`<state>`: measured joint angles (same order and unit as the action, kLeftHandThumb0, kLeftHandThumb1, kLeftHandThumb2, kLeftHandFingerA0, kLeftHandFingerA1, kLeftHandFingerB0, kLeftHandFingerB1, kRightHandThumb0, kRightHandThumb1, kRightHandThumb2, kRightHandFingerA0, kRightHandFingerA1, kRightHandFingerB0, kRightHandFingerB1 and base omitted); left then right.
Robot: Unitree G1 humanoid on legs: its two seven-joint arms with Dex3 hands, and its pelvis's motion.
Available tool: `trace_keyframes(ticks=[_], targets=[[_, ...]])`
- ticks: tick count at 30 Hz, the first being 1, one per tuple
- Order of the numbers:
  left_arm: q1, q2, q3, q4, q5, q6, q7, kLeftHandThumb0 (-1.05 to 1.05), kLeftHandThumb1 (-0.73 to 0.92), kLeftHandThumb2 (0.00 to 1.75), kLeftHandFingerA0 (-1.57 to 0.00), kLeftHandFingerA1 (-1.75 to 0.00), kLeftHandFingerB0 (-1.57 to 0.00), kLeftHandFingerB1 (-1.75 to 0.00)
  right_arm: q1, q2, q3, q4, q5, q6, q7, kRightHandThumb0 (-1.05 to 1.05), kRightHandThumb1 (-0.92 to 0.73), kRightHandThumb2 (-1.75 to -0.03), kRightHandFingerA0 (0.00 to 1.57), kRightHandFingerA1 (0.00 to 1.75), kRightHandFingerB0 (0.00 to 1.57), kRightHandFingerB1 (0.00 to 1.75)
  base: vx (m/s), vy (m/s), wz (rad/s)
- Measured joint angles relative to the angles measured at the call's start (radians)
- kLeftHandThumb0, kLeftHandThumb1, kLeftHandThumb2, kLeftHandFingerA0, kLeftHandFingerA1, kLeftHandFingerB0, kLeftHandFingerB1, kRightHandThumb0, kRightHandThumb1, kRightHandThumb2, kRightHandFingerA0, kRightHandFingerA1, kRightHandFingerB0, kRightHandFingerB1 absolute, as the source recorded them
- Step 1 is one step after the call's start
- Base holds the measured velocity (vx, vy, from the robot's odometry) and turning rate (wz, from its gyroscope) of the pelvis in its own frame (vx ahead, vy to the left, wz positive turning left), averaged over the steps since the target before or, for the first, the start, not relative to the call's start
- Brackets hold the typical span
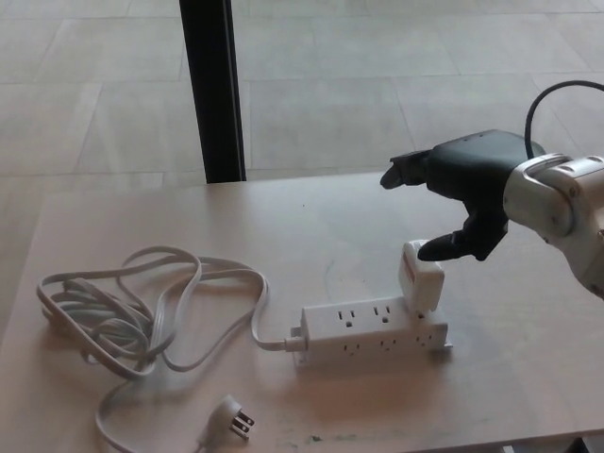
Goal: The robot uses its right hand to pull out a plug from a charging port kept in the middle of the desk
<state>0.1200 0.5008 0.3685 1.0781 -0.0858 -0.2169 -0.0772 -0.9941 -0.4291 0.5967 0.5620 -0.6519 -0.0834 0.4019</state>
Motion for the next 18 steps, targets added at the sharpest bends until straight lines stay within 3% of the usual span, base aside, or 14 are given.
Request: trace_keyframes(ticks=[1,3,6,9,13,14,16,17,18], targets=[[0.0,0.0,0.0,0.001,0.0,0.0,0.0,-0.68,0.79,0.64,-0.77,-0.61,-0.57,-0.46,0.0,0.001,0.0,0.0,-0.004,0.001,0.003,-0.84,-0.68,-0.62,0.8,1.29,0.2,0.31,0.0,0.0,0.0],[-0.001,0.0,0.0,0.001,0.0,0.0,0.0,-0.67,0.79,0.64,-0.78,-0.63,-0.57,-0.49,0.0,0.003,0.0,0.0,-0.011,0.003,0.007,-0.84,-0.67,-0.65,0.82,1.53,0.2,0.31,0.0,0.0,0.0],[0.0,0.0,0.003,-0.006,-0.003,0.0,0.0,-0.68,0.8,0.64,-0.79,-0.64,-0.57,-0.49,0.0,0.004,0.0,0.0,-0.016,0.005,0.014,-0.83,-0.67,-0.65,0.85,1.58,0.19,0.32,0.0,0.0,0.0],[-0.003,0.0,0.004,-0.004,-0.006,0.0,0.0,-0.68,0.79,0.64,-0.79,-0.64,-0.58,-0.51,0.001,0.007,-0.001,-0.002,-0.018,0.009,0.023,-0.85,-0.69,-0.62,0.82,1.45,0.19,0.32,0.0,0.0,0.0],[-0.011,0.0,0.005,0.005,-0.009,0.0,0.0,-0.68,0.79,0.64,-0.77,-0.62,-0.57,-0.48,0.001,0.02,-0.001,-0.003,-0.023,0.014,0.034,-0.86,-0.69,-0.61,0.84,1.42,0.22,0.31,0.0,0.0,0.0],[-0.012,0.0,0.005,0.008,-0.01,0.0,0.0,-0.74,0.63,0.85,-0.74,-0.67,-0.54,-0.55,0.001,0.025,-0.001,-0.004,-0.024,0.016,0.035,-0.85,-0.68,-0.64,0.81,1.49,0.22,0.31,0.0,0.0,0.0],[-0.015,0.0,0.005,0.012,-0.011,0.0,0.0,-0.74,0.64,0.86,-0.74,-0.66,-0.55,-0.56,0.005,0.034,-0.001,-0.01,-0.028,0.02,0.036,-0.84,-0.68,-0.65,0.82,1.52,0.22,0.32,0.0,0.0,0.0],[-0.018,0.0,0.004,0.015,-0.011,0.0,0.0,-0.69,0.79,0.64,-0.78,-0.62,-0.6,-0.5,0.007,0.038,-0.001,-0.014,-0.03,0.022,0.036,-0.87,-0.7,-0.62,0.82,1.44,0.19,0.32,0.0,0.0,0.0],[-0.019,0.001,0.004,0.018,-0.011,0.0,0.0,-0.69,0.79,0.63,-0.78,-0.62,-0.59,-0.5,0.008,0.039,-0.001,-0.015,-0.032,0.022,0.036,-0.86,-0.7,-0.62,0.81,1.47,0.2,0.32,0.0,0.0,0.0]])
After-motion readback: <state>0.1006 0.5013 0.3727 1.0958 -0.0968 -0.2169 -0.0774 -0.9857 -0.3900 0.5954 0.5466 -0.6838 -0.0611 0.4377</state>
